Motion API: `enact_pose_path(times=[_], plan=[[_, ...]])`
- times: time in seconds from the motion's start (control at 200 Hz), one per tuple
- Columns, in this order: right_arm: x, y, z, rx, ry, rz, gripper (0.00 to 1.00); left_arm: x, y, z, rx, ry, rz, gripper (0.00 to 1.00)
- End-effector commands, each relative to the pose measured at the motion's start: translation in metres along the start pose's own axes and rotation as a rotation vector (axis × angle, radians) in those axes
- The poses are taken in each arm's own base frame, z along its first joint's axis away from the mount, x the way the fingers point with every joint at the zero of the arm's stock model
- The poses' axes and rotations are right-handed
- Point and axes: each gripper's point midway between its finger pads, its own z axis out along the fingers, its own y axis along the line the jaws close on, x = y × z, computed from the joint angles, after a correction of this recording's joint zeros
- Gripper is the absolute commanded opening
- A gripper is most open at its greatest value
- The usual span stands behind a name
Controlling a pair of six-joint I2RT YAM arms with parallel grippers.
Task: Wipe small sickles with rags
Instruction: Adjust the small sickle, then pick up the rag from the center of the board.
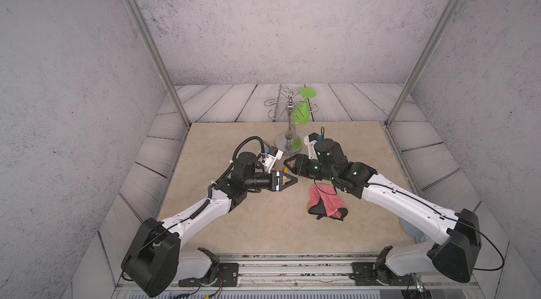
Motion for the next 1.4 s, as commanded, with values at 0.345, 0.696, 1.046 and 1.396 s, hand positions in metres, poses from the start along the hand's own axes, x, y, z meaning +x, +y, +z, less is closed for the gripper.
enact_pose_path(times=[0.345, 0.696, 1.046, 1.396], plan=[[-0.011, -0.099, -0.091, 0.472, 0.034, -0.225, 0.74, 0.009, 0.000, -0.026, -0.063, -0.073, 0.036, 0.00], [0.022, -0.191, -0.061, 0.687, 0.276, -0.153, 0.77, 0.016, 0.003, -0.034, -0.086, -0.087, 0.016, 0.00], [0.063, -0.229, -0.011, 0.726, 0.415, -0.033, 0.78, 0.021, 0.000, -0.042, -0.084, -0.098, 0.015, 0.00], [0.103, -0.247, 0.026, 0.773, 0.538, 0.002, 0.76, 0.021, -0.003, -0.043, -0.068, -0.091, 0.018, 0.00]])
